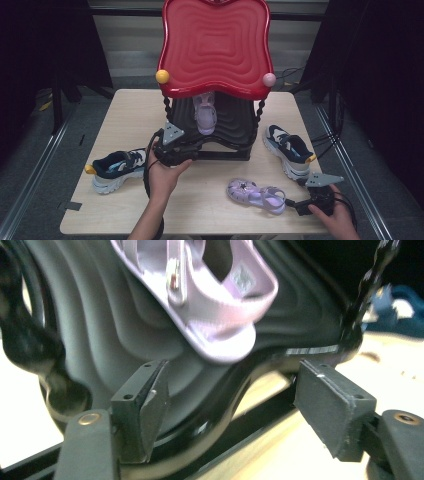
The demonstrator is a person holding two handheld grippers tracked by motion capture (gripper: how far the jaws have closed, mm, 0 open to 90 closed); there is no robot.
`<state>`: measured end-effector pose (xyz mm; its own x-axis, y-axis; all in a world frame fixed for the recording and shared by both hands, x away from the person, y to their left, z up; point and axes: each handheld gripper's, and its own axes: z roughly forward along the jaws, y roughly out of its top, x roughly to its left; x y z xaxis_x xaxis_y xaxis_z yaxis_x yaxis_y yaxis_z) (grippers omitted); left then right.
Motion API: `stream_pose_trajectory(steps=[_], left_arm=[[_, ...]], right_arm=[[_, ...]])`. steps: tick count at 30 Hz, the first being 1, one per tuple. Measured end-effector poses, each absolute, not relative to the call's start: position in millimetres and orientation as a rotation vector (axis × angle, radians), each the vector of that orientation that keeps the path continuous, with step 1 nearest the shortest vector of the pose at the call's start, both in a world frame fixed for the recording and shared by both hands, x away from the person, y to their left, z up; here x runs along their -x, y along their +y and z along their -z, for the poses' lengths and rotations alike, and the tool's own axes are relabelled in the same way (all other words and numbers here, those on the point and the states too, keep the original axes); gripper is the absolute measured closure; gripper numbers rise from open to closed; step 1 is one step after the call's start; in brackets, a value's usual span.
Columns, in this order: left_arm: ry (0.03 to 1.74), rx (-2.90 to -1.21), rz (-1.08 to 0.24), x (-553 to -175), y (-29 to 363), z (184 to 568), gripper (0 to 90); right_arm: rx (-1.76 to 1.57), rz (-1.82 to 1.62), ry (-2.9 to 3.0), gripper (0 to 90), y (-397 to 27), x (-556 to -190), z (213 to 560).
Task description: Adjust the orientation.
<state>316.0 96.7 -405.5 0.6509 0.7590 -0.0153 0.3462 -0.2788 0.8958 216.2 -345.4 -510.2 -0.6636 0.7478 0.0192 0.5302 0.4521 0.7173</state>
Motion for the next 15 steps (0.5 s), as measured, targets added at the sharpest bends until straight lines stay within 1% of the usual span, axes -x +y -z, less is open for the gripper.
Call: stream_pose_trajectory(steps=[6, 15], left_arm=[[0.848, -1.933, -0.453, -309.9, 100.7, 419.4, 26.9], [0.848, -1.993, -0.429, -305.1, 114.0, 441.1, 26.3]], right_arm=[[-1.094, -1.030, 2.407, 8.9, -345.4, -216.2, 510.2], [-1.095, -1.030, 2.407, 8.9, -345.4, -216.2, 510.2]])
